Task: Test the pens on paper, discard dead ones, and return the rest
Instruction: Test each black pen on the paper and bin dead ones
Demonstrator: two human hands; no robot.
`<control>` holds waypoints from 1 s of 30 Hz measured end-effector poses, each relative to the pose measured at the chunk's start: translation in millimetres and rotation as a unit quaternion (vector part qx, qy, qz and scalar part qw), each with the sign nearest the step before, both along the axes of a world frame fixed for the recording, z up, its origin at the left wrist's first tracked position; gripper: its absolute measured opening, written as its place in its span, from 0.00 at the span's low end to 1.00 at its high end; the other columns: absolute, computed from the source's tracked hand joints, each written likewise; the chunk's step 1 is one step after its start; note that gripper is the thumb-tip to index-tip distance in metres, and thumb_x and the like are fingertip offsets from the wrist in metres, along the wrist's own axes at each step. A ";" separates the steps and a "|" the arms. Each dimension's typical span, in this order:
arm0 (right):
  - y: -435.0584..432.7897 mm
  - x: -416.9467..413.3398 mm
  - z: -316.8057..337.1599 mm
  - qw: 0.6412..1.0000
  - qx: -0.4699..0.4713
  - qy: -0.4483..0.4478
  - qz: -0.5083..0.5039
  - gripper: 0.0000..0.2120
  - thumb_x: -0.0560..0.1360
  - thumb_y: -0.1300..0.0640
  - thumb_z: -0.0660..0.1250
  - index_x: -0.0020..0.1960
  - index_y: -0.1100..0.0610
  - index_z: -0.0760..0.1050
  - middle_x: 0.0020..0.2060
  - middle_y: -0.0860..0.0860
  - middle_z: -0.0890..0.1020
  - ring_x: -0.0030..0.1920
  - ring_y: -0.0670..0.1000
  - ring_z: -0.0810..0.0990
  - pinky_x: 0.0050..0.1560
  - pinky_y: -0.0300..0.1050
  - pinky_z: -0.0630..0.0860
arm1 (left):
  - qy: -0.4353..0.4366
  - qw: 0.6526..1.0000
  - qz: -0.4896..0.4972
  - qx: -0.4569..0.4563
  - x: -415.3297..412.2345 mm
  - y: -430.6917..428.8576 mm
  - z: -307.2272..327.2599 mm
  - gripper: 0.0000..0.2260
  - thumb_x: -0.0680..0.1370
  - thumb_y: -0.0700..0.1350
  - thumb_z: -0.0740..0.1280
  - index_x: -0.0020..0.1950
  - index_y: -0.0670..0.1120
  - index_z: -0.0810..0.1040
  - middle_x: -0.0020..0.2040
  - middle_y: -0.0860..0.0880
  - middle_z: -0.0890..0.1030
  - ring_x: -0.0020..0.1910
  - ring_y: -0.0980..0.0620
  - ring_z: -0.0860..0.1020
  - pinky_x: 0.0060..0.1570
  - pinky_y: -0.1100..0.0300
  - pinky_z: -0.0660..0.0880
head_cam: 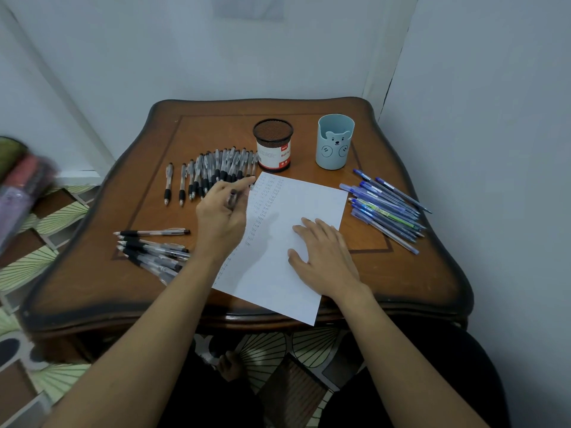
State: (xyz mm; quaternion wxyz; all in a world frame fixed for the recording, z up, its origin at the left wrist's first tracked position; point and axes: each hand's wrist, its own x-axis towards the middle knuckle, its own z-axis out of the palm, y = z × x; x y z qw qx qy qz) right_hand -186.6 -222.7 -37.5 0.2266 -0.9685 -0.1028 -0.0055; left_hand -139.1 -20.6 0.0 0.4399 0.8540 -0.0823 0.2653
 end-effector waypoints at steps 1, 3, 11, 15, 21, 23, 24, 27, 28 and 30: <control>0.1 -0.3 0.1 1.000 -0.001 0.000 0.000 0.26 0.82 0.42 0.56 0.78 0.48 0.61 0.80 0.47 0.58 0.80 0.49 0.50 0.78 0.50 0.42 | 0.019 0.999 -0.004 -0.046 0.2 -1.6 -2.0 0.11 0.84 0.45 0.63 0.64 0.48 0.81 0.45 0.48 0.79 0.38 0.53 0.76 0.36 0.56 0.76; 0.1 -0.8 -0.1 1.000 -0.006 0.000 0.002 0.26 0.82 0.42 0.56 0.78 0.48 0.61 0.80 0.47 0.58 0.80 0.49 0.50 0.78 0.50 0.41 | 0.049 0.989 -0.015 -0.136 1.1 -2.2 -5.9 0.13 0.85 0.48 0.57 0.63 0.47 0.79 0.47 0.48 0.79 0.42 0.57 0.78 0.41 0.60 0.78; 0.8 -0.3 -1.4 1.000 -0.002 -0.008 0.003 0.25 0.82 0.43 0.56 0.77 0.49 0.62 0.79 0.47 0.60 0.79 0.49 0.52 0.79 0.52 0.44 | 0.170 0.971 -0.048 -0.164 7.0 7.9 -23.8 0.19 0.85 0.53 0.59 0.53 0.40 0.81 0.47 0.47 0.84 0.44 0.50 0.85 0.45 0.60 0.81; 1.2 0.3 -2.1 1.000 -0.010 -0.005 0.004 0.26 0.82 0.42 0.56 0.77 0.49 0.62 0.79 0.47 0.60 0.79 0.49 0.52 0.79 0.53 0.44 | 0.202 0.973 -0.057 -0.101 12.2 16.7 -27.8 0.09 0.75 0.48 0.76 0.45 0.44 0.81 0.45 0.47 0.83 0.44 0.49 0.82 0.45 0.55 0.80; 1.4 0.4 -1.6 1.000 -0.012 -0.004 0.003 0.25 0.82 0.42 0.56 0.77 0.48 0.62 0.79 0.46 0.60 0.79 0.48 0.52 0.79 0.52 0.44 | 0.220 0.965 -0.056 -0.130 7.1 10.6 -19.9 0.06 0.76 0.39 0.75 0.46 0.38 0.79 0.41 0.44 0.84 0.34 0.49 0.83 0.32 0.59 0.80; 1.2 0.5 -1.4 1.000 -0.011 -0.003 0.003 0.25 0.82 0.42 0.56 0.77 0.48 0.62 0.79 0.46 0.60 0.79 0.48 0.52 0.79 0.52 0.44 | 0.214 0.966 -0.060 -0.135 7.2 11.9 -20.7 0.06 0.76 0.37 0.74 0.44 0.36 0.79 0.39 0.43 0.84 0.33 0.48 0.83 0.29 0.58 0.79; 1.0 0.6 -1.3 1.000 -0.010 -0.003 0.003 0.25 0.82 0.42 0.56 0.77 0.48 0.62 0.79 0.46 0.60 0.79 0.48 0.52 0.79 0.52 0.44 | 0.206 0.967 -0.056 -0.142 7.4 12.6 -21.6 0.07 0.76 0.35 0.73 0.42 0.35 0.77 0.37 0.41 0.83 0.32 0.47 0.83 0.27 0.57 0.78; 1.2 0.0 -1.4 1.000 -0.005 -0.004 0.003 0.25 0.82 0.42 0.56 0.77 0.48 0.62 0.78 0.46 0.61 0.79 0.48 0.53 0.79 0.52 0.44 | 0.194 0.967 -0.007 -0.165 10.0 15.8 -26.9 0.11 0.72 0.29 0.68 0.34 0.34 0.69 0.29 0.40 0.76 0.25 0.46 0.77 0.27 0.54 0.75; 1.5 -0.2 -1.4 1.000 -0.005 -0.004 0.002 0.25 0.82 0.42 0.56 0.77 0.48 0.62 0.78 0.46 0.61 0.79 0.48 0.53 0.79 0.52 0.44 | 0.197 0.968 0.008 -0.158 10.9 16.9 -28.7 0.11 0.71 0.29 0.68 0.33 0.34 0.67 0.28 0.41 0.73 0.26 0.45 0.74 0.29 0.52 0.74; 1.6 0.0 -0.9 1.000 -0.006 -0.002 0.002 0.25 0.82 0.42 0.56 0.77 0.48 0.62 0.78 0.46 0.60 0.79 0.48 0.53 0.79 0.52 0.44 | 0.201 0.971 0.011 -0.129 11.4 17.9 -30.9 0.11 0.69 0.30 0.67 0.32 0.33 0.64 0.28 0.42 0.68 0.29 0.46 0.69 0.31 0.50 0.73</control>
